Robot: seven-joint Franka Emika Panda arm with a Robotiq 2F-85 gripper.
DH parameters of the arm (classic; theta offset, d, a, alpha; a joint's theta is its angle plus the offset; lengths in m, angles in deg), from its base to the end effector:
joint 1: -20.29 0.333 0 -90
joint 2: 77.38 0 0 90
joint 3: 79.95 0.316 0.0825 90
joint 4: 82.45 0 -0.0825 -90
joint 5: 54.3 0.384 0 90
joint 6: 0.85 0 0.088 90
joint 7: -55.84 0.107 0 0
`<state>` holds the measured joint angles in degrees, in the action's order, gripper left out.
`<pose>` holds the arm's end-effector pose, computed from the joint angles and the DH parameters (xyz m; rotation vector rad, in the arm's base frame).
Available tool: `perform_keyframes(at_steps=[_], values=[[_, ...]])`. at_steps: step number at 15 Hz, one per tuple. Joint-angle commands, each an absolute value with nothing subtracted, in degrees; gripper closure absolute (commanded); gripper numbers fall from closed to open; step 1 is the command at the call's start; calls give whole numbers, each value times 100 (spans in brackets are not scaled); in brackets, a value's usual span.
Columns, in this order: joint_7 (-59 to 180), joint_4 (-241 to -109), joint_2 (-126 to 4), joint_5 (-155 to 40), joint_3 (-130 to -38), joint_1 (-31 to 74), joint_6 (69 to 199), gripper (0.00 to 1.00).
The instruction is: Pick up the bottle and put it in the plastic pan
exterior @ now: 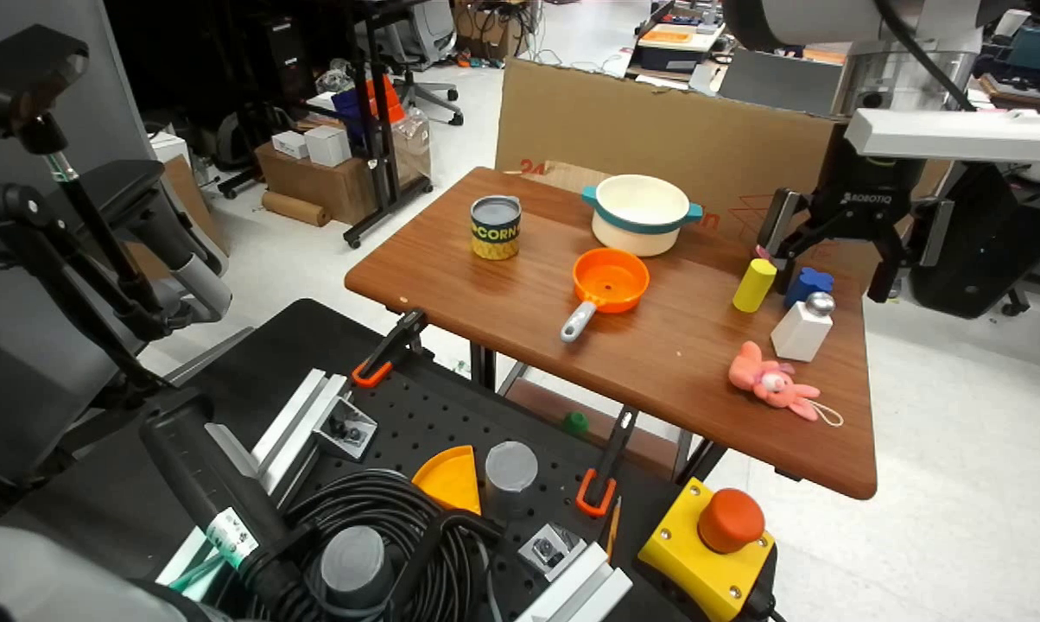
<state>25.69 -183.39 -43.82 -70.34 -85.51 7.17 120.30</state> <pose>0.6015 -0.2124 0.2195 2.8925 0.5622 -0.4844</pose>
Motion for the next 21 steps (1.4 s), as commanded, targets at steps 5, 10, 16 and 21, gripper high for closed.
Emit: perform_keyframes(at_steps=[5, 10, 16, 21], values=[[2358, -18934, -4703, -7304, -8551, 668, 12402, 0], [2399, -18872, -4637, -7260, -8550, 660, 12361, 0], [2385, -18723, -4540, -7195, -8534, 644, 12248, 40], [2383, -18666, -4508, -7184, -8524, 653, 12197, 78]])
